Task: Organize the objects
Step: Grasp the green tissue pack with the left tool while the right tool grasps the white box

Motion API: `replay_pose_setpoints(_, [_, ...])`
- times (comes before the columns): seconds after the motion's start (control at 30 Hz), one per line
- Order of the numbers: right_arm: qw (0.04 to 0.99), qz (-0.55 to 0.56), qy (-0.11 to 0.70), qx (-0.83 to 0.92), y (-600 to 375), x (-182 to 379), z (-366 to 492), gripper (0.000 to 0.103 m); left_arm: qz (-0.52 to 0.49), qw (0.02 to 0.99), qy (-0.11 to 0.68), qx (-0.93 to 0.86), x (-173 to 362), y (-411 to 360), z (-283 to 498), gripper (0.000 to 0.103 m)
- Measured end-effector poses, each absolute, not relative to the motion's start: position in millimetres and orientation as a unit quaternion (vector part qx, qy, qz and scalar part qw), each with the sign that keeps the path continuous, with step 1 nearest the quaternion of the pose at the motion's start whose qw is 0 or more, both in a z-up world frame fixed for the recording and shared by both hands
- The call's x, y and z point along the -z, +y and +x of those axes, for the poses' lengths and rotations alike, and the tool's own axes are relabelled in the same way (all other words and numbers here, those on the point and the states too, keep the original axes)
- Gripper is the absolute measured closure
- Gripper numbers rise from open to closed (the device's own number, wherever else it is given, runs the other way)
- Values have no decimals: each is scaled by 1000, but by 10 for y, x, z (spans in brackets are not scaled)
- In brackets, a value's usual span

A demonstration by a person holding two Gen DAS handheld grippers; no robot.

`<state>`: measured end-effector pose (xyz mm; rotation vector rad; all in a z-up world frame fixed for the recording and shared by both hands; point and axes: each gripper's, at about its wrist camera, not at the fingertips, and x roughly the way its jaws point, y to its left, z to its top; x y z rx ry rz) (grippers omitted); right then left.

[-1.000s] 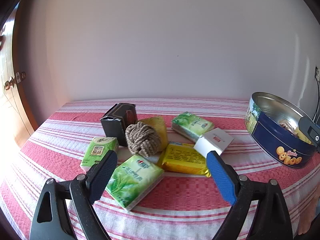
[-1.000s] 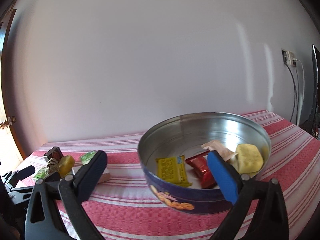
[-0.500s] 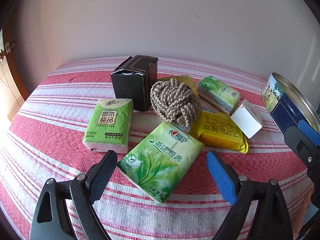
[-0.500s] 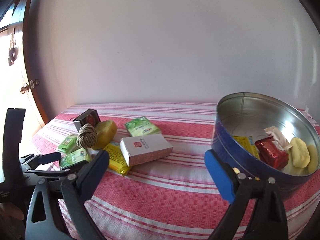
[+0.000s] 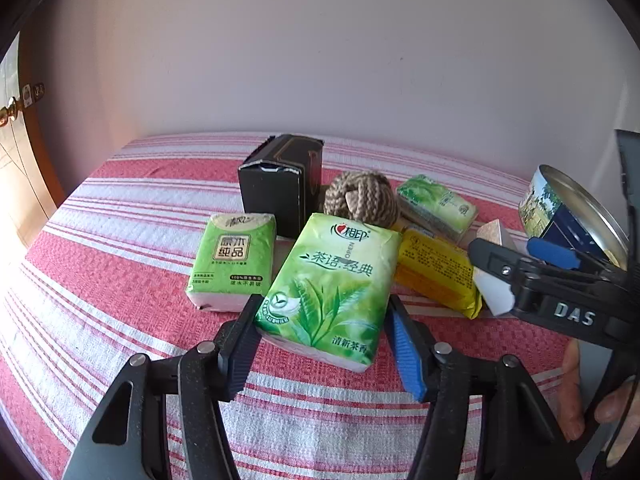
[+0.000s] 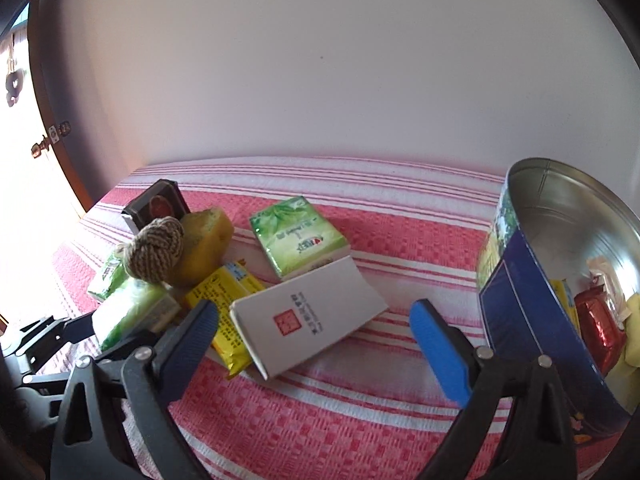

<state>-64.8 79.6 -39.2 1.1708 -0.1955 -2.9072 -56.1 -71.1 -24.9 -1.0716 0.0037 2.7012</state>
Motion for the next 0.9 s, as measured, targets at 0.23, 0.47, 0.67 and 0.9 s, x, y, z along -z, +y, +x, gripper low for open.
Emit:
replay_pose_setpoints(0.23, [32,421,-80,903,821,550,-797,15,-350,119,13,-929,222,-702,-467,41])
replay_pose_setpoints(0.47, [38,423,-79,902,827,559,-648,20,-289,87,-8,-953,43,-877,-498,41])
replay_pose_setpoints(0.67, [70,410,-90,905,777,547,-611,61,-286,86,-35,-954,32,-986,-517,41])
replay_pose_setpoints(0.9, [90,350,-92,928,822,367,-328,62,-271,68,-70,-957,6,-1204,-468,41])
